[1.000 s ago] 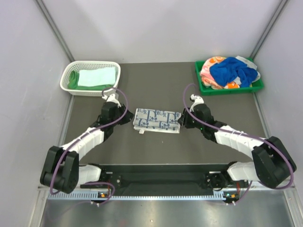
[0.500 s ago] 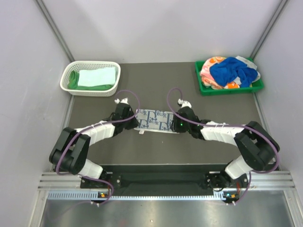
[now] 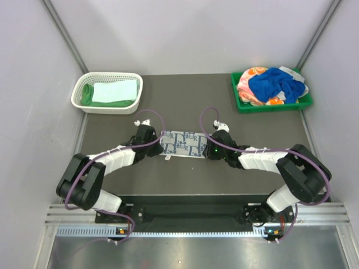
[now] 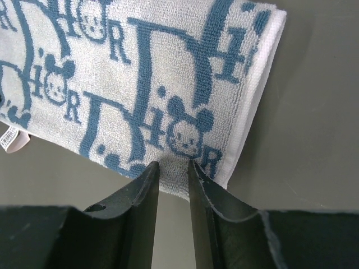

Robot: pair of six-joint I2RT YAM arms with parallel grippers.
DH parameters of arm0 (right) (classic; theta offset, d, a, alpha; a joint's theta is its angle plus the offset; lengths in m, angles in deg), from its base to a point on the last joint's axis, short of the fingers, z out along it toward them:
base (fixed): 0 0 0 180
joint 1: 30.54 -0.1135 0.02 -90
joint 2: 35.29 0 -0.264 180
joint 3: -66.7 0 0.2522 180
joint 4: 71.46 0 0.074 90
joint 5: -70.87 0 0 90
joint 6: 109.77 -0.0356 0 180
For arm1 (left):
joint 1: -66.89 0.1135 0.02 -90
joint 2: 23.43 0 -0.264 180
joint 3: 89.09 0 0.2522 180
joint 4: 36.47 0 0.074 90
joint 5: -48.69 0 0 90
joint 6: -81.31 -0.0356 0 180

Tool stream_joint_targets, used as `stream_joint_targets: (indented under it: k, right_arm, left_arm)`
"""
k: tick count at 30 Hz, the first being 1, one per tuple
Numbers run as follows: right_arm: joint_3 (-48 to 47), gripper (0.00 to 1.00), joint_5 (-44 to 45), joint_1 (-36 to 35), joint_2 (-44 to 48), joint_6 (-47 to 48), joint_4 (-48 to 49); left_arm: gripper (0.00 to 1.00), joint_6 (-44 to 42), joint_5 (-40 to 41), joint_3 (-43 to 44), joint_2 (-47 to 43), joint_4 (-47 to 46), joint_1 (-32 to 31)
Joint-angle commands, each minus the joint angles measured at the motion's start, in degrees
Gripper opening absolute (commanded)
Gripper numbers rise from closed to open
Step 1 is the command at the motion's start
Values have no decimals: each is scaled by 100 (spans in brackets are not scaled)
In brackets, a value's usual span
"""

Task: Fold and stack the towels
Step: Fold the towel, then neatly place the folded towel into the bin

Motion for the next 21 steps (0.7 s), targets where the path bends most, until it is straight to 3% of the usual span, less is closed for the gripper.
stream_joint_targets:
  k: [1, 6, 11, 16, 21]
  right_arm:
    - [30, 29, 288, -60, 52, 65, -364]
    - [127, 29, 253, 98, 139, 117, -434]
    - [154, 30, 165, 387, 280, 223, -566]
    - [110, 30, 16, 616, 377, 372, -698]
    - [57, 30, -116, 827, 377, 513, -742]
  left_arm:
    - [12, -144, 78, 296, -413, 710, -21]
    - [20, -311, 349, 875, -625, 1160, -21]
    - [36, -548, 492, 1367, -160, 1520, 49]
    - [58, -820, -289, 1500, 279, 1303, 137]
    - [64, -865, -1151, 1632, 736, 1275, 225]
